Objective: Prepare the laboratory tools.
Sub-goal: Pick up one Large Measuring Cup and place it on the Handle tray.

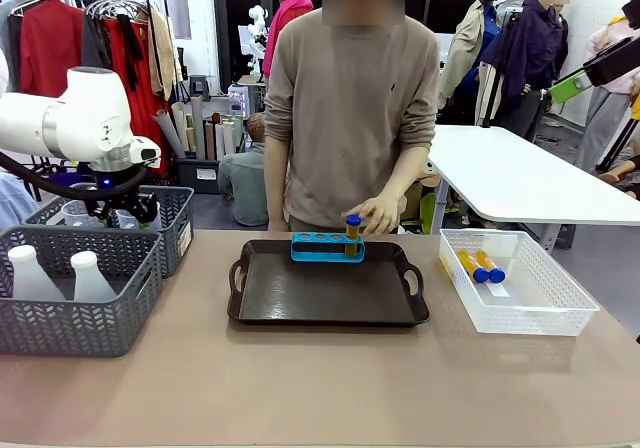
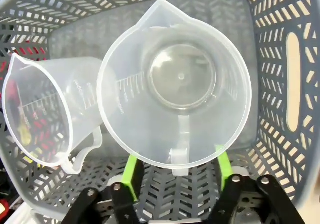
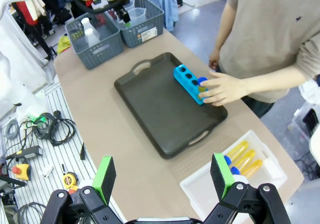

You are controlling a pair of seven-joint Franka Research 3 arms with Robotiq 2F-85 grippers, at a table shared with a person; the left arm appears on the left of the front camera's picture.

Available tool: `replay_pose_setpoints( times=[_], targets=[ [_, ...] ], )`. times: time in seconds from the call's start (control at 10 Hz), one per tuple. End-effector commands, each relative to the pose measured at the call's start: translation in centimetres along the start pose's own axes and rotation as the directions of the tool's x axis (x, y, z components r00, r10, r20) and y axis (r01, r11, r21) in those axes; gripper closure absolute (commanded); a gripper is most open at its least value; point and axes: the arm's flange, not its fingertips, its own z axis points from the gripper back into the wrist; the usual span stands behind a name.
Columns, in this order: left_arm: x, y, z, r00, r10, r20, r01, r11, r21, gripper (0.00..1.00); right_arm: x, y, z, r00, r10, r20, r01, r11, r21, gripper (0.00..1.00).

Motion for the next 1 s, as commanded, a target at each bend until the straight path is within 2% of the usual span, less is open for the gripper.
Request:
replay_pose_setpoints(
  times=[0.0, 0.1, 0.4, 0.9],
  targets=[
    [0.6, 0.4, 0.1, 1.000, 0.011, 0.022, -0.011, 1.000, -0.007, 0.80, 0.2, 0.0, 0.0, 1.000, 0.012, 0.021, -0.012, 1.000, 0.011, 0.00],
    [0.5, 0.5, 0.2, 1.000, 0.011, 0.023, -0.011, 1.000, -0.006, 0.99, 0.2, 0.0, 0.0, 1.000, 0.012, 0.021, -0.012, 1.000, 0.011, 0.00],
    [0.6, 0.5, 0.0, 1.000, 0.006, 0.021, -0.006, 1.000, -0.017, 1.00, 0.2, 0.0, 0.0, 1.000, 0.012, 0.021, -0.012, 1.000, 0.011, 0.00],
    [-0.1, 0.4, 2.2, 0.999, -0.013, 0.046, 0.014, 1.000, -0.018, 1.00, 0.2, 0.0, 0.0, 1.000, 0.012, 0.021, -0.012, 1.000, 0.011, 0.00]
  ],
)
